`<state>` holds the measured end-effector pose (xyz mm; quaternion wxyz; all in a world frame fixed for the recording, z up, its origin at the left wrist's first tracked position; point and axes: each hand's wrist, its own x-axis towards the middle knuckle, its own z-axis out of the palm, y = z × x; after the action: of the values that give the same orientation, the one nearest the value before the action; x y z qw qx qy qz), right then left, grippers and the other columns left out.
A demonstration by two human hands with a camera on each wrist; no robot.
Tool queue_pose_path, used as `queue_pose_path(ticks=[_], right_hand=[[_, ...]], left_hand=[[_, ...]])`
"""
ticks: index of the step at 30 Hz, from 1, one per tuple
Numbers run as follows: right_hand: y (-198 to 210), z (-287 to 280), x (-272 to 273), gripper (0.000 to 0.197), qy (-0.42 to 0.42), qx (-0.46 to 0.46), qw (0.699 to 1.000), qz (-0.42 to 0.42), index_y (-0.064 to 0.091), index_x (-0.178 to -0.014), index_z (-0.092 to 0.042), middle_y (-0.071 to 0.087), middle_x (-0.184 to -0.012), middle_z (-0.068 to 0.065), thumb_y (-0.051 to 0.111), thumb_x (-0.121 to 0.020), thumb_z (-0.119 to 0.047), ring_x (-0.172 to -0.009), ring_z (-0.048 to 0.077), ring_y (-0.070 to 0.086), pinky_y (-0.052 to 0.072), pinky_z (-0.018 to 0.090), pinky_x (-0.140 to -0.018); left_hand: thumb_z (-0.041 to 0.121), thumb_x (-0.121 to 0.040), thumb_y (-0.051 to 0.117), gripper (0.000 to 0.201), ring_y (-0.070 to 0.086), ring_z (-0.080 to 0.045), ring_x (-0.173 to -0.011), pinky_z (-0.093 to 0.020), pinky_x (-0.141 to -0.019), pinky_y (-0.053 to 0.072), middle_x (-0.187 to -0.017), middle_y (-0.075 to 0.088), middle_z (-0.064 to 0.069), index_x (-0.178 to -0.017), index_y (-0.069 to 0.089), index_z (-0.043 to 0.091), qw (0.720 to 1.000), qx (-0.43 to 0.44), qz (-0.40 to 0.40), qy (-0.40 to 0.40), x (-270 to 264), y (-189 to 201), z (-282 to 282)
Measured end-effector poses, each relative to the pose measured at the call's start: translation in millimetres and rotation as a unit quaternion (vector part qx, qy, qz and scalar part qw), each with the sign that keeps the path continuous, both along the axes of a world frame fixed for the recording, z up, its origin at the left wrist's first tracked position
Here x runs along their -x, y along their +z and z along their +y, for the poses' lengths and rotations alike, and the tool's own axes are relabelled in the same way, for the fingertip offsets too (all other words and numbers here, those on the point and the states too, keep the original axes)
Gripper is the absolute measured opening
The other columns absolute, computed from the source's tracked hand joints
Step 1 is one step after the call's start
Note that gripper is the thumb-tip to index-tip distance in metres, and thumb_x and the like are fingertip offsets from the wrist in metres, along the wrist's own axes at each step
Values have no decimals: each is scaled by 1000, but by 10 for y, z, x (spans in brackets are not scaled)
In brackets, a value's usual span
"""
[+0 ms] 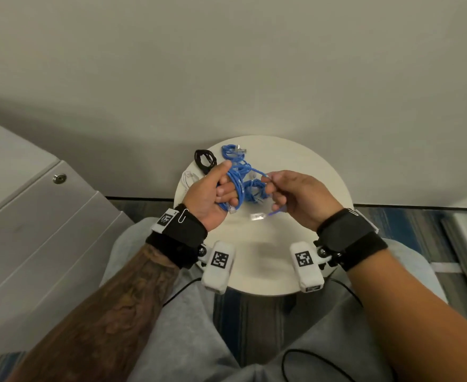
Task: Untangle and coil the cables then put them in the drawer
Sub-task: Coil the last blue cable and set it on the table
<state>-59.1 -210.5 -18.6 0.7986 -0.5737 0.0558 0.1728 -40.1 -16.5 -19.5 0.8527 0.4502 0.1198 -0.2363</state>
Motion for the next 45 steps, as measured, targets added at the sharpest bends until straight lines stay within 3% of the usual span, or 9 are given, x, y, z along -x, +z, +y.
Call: queue_pose_path(ticks=[4,7,11,15,19,23,29,37,45], right_hand=[[-53,74,42,22,57,174,983,-21,58,-94,-15,56,-73,-1,41,-99,-3,-52,9,34,26,18,-44],[-86,206,127,24,77,313,936,-144,65,-95,-17,60,-75,-15,47,-105,-29,-65,-1,52,39,15,-61],[-100,233,182,27,80,293,935,-184,72,-99,-17,74,-91,-4,54,-101,-38,-89,6,66,51,27,-89],[-85,85,133,51,126,384,894,-194,67,-94,-10,62,-84,21,50,-95,-58,-68,14,46,43,40,-67],[18,-20,150,26,136,357,904,-192,73,-102,-17,71,-85,-14,53,-103,-33,-72,-3,59,44,14,-72],[-71,-34,158,28,130,420,871,-220,69,-96,-20,70,-86,8,50,-103,-38,-81,28,62,51,43,-80],[-148,135,196,40,96,538,797,-257,57,-84,-14,56,-68,2,44,-102,-47,-64,21,51,42,38,-62],[-165,-53,39,23,-35,480,844,-239,61,-86,-21,64,-76,-2,50,-103,-33,-74,16,57,45,34,-70],[-166,-47,135,17,89,314,936,-131,72,-93,-12,54,-69,-7,59,-96,-23,-65,10,46,41,22,-62]], left_hand=[[37,-99,49,42,25,-6,-35,-21,-48,40,-41,27,8,-62,38,21,998,56,15,-30,27,1,-53],[39,-99,48,41,27,-6,-36,-21,-48,41,-43,29,8,-64,37,21,997,66,19,-36,43,14,-96],[41,-100,45,42,30,-5,-37,-20,-49,43,-47,34,7,-65,43,19,997,62,30,-48,49,24,-124],[39,-94,51,36,41,-6,-42,-24,-60,50,-53,46,3,-69,53,14,995,58,9,-82,57,4,-105],[34,-91,51,32,52,-13,-54,-24,-62,52,-64,57,-5,-72,58,9,991,23,-40,-123,44,-3,-69],[33,-98,46,33,56,-15,-62,-24,-63,51,-68,57,-3,-77,55,10,991,-15,-44,-124,73,-53,-94],[36,-100,48,32,37,-9,-52,-21,-63,34,-61,32,3,-76,48,16,998,-15,30,-54,91,-113,-115],[29,-98,55,32,22,-7,-49,-17,-49,20,-55,26,6,-70,42,19,999,-28,8,-42,107,-127,-128],[26,-98,55,38,21,-4,-38,-15,-38,18,-58,26,7,-64,40,21,995,14,18,100,-10,-109,21]])
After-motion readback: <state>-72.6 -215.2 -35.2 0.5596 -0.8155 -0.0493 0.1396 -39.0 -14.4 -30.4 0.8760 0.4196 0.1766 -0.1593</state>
